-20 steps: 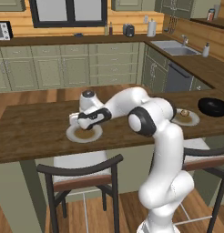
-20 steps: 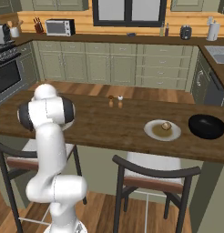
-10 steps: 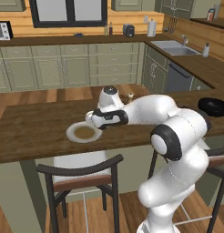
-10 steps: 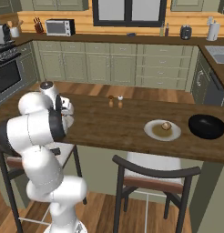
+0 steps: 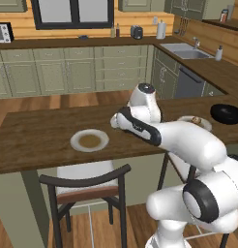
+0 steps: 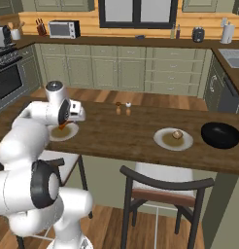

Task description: Pick the chicken drumstick and mushroom from their plates and place them in the bowl. Then put the bowl in the fridge.

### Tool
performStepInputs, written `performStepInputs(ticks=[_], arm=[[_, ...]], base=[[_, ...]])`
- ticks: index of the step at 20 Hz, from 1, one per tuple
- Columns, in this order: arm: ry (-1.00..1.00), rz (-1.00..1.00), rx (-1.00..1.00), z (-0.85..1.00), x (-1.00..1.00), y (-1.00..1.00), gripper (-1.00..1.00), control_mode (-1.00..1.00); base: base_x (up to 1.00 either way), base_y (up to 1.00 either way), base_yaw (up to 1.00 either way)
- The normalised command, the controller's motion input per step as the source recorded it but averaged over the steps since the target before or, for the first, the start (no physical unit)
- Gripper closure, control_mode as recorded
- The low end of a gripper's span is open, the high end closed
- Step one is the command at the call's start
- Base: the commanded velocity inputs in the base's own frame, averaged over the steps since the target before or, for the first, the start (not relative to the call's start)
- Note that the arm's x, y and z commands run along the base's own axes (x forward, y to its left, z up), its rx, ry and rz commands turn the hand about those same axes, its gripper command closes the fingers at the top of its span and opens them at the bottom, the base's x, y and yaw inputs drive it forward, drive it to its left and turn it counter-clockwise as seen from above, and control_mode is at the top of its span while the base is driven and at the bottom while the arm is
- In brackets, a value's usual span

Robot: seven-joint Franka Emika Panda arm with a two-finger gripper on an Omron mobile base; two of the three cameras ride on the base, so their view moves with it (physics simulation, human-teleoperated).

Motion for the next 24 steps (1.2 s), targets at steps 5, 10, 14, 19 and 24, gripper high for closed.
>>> performStepInputs(ticks=[5, 10, 14, 19, 24], arm=[[0.07, 0.00, 0.00, 0.80, -0.76, -0.46, 1.00, -1.00], [0.09, 0.00, -0.07, 0.47, -0.93, -0.28, 1.00, -1.00], [0.17, -0.04, -0.04, 0.10, -1.00, -0.59, 1.00, -1.00], [0.18, -0.15, -0.04, 0.04, -0.99, -0.61, 1.00, -1.00], [0.15, -0.20, -0.04, 0.07, -0.67, -0.51, 1.00, -1.00]], base=[[0.00, 0.00, 0.00], [0.00, 0.00, 0.00], [0.00, 0.00, 0.00], [0.00, 0.00, 0.00], [0.00, 0.00, 0.00]])
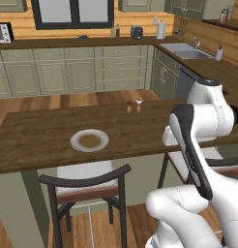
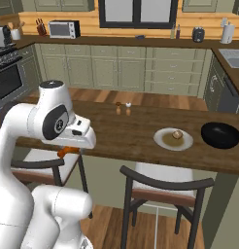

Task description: Pick the chicken drumstick and mushroom from their plates and place them in the bowl. Then put the bowl in the fridge.

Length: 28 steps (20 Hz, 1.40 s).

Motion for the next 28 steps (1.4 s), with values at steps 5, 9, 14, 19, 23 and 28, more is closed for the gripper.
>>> performStepInputs(ticks=[5, 9, 14, 19, 23, 28], arm=[[0.03, -0.02, -0.01, 0.22, -0.17, -0.30, 1.00, -1.00], [0.02, -0.02, 0.00, 0.51, 0.00, -0.01, 1.00, -1.00], [0.02, -0.08, 0.00, 0.40, 0.01, 0.15, 1.00, -1.00], [0.00, -0.10, 0.00, 0.13, 0.02, 0.03, 1.00, -1.00], [0.00, -0.03, 0.00, -0.01, 0.00, 0.00, 1.00, -1.00], [0.00, 0.00, 0.00, -0.07, 0.00, 0.00, 1.00, 1.00]], base=[[0.00, 0.00, 0.00], [0.00, 0.00, 0.00], [0.00, 0.00, 0.00], [0.00, 0.00, 0.00], [0.00, 0.00, 0.00], [-0.35, -0.17, 0.00]])
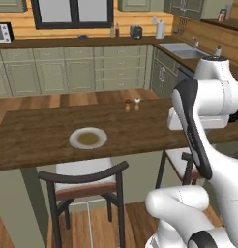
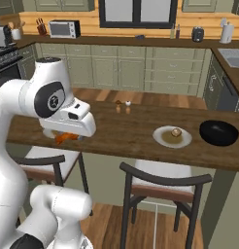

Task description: Pick the chicken drumstick and mushroom from their plates and place them in the bowl. Then put the bowl in the fridge.

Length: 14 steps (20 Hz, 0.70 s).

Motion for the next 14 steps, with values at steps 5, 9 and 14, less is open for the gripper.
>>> performStepInputs(ticks=[5, 9, 14], arm=[[0.00, 0.00, 0.00, 0.00, 0.00, 0.00, 1.00, 1.00], [0.00, 0.00, 0.00, 0.00, 0.00, 0.00, 1.00, 1.00], [0.00, 0.00, 0.00, 0.00, 0.00, 0.00, 1.00, 1.00]], base=[[-0.40, -0.90, 0.00], [0.02, -0.82, 0.00], [0.09, -0.72, 0.00]])
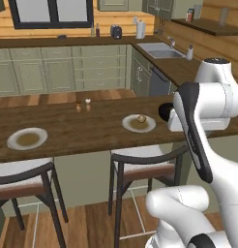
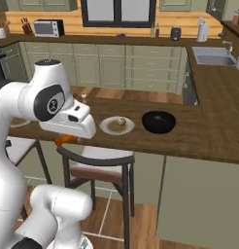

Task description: Pick the chicken drumstick and mushroom from their plates and place them in the bowl. Then put the bowl in the fridge.

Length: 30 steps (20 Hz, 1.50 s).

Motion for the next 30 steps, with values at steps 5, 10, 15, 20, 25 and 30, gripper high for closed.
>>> performStepInputs(ticks=[5, 10, 15, 20, 25, 30], arm=[[0.00, 0.00, 0.00, 0.00, 0.00, 0.00, 1.00, 1.00], [0.00, 0.00, 0.00, 0.00, 0.00, 0.00, 1.00, 1.00], [0.00, 0.00, 0.00, 0.00, 0.00, 0.00, 1.00, 1.00], [0.00, 0.00, 0.00, 0.00, 0.00, 0.00, 1.00, 1.00], [0.00, 0.00, 0.00, 0.00, 0.00, 0.00, 1.00, 1.00], [0.00, 0.00, 0.00, 0.00, 0.89, -0.36, 1.00, -1.00]], base=[[0.26, -0.54, 0.00], [0.43, -0.40, 0.00], [0.46, -0.36, 0.00], [0.43, -0.19, 0.00], [0.49, -0.15, 0.00], [0.00, 0.00, 0.00]])
